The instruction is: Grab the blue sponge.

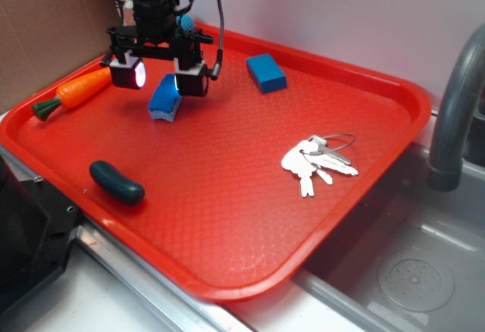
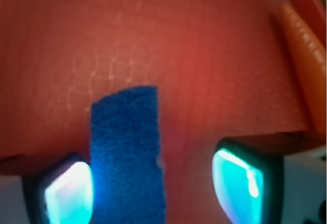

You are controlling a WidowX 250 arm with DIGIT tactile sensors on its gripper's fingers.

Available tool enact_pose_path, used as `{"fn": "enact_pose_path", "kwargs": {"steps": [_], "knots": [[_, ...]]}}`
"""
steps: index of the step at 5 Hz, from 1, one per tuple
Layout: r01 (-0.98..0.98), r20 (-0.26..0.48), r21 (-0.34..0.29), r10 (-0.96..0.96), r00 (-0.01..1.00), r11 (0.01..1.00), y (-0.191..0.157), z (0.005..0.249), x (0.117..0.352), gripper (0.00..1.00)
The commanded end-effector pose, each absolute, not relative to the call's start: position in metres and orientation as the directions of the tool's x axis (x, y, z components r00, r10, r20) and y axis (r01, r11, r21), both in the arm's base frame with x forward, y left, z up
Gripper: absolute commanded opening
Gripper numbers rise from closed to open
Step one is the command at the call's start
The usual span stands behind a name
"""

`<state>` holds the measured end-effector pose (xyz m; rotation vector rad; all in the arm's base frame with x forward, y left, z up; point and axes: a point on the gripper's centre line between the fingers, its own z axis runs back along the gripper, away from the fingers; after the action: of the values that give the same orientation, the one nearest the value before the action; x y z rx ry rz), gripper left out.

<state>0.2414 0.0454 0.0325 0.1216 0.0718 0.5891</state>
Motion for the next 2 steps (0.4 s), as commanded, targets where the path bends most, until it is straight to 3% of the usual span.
{"fn": "enact_pose_path", "kwargs": {"steps": [1,2], "knots": [[-0.573,0.006,0.098,0.575,0.818,0.814,0.05,0.04,0.242,0.0],[-0.57,0.032,0.076,0.57,0.821,0.818,0.048,0.054,0.24,0.0]]}}
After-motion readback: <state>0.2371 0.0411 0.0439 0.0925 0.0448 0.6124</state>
